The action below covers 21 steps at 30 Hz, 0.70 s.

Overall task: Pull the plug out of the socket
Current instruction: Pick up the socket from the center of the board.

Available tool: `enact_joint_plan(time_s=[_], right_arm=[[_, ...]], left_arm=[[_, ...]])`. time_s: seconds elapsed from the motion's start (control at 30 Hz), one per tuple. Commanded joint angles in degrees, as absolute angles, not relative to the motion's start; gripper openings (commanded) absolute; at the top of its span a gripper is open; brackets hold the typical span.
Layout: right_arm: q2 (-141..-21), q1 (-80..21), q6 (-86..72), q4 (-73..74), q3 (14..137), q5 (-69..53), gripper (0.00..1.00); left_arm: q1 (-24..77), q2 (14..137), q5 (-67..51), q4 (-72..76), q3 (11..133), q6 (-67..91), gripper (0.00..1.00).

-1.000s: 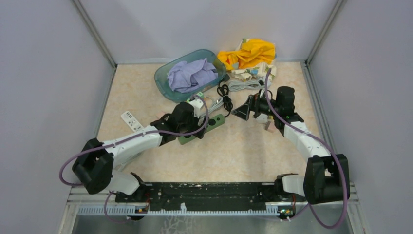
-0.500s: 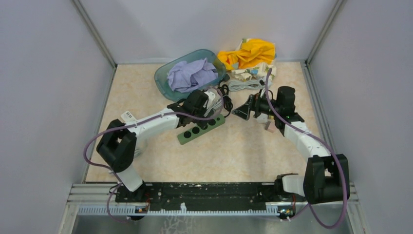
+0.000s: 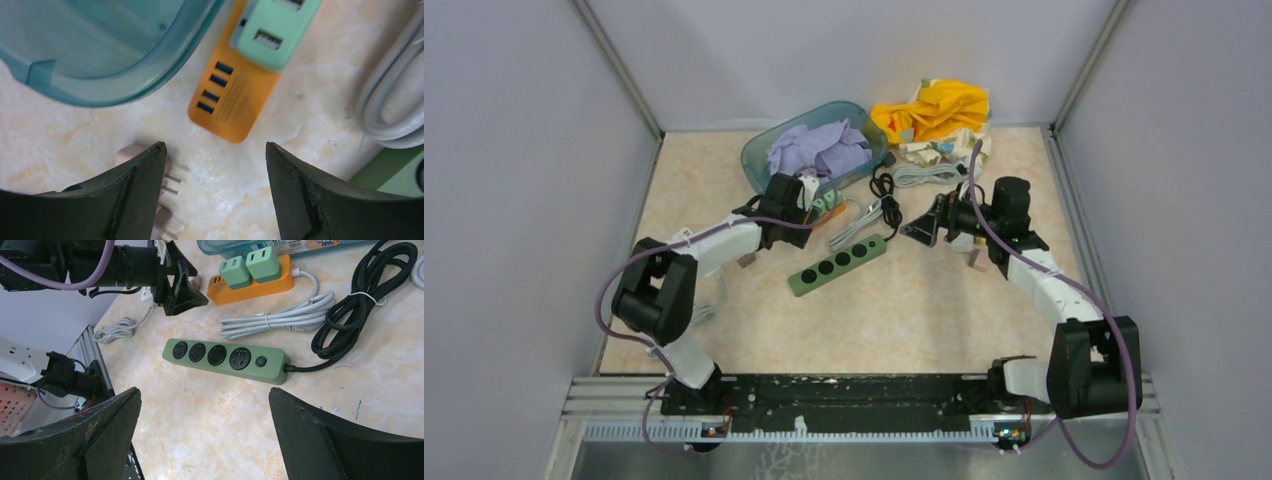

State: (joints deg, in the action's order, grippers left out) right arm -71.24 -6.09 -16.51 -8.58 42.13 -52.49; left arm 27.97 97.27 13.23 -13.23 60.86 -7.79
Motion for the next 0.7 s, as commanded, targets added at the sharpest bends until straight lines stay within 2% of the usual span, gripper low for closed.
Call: enact_joint_plan(time_s=[0.0,0.23,0.43,0.47,0.63,0.67], right_arm=[[-69.4,-5.4,-15.8,-12.1,43.3,-53.4,0.99],[-69.4,-5.4,-15.9,-12.3,43.2,-53.4,0.99],[-69.4,-5.5,-15.9,-12.3,43.2,-53.5,0.99],[-69.4,-5.5,-15.9,-12.3,43.2,-53.5,0.99],[-69.3,-5.4,-16.0,-12.4,43.2,-53.5,0.99],[-69.2,-5.4,-16.1,-12.4,43.2,-53.6,0.99]], left_arm=[[28.6,99.3,10.4,-7.2,62.0,-10.0,0.77],[25.6,103.1,6.6,-6.4,63.2,-10.7,0.72],[24.7,104.8,5.0,-5.1,63.8,-10.7,0.72],[24.8,104.9,5.0,-4.8,63.8,-10.6,0.74],[24.3,104.9,5.8,-3.3,63.0,-9.9,0.99],[24.0,105.0,5.3,-3.3,63.0,-9.5,1.0]])
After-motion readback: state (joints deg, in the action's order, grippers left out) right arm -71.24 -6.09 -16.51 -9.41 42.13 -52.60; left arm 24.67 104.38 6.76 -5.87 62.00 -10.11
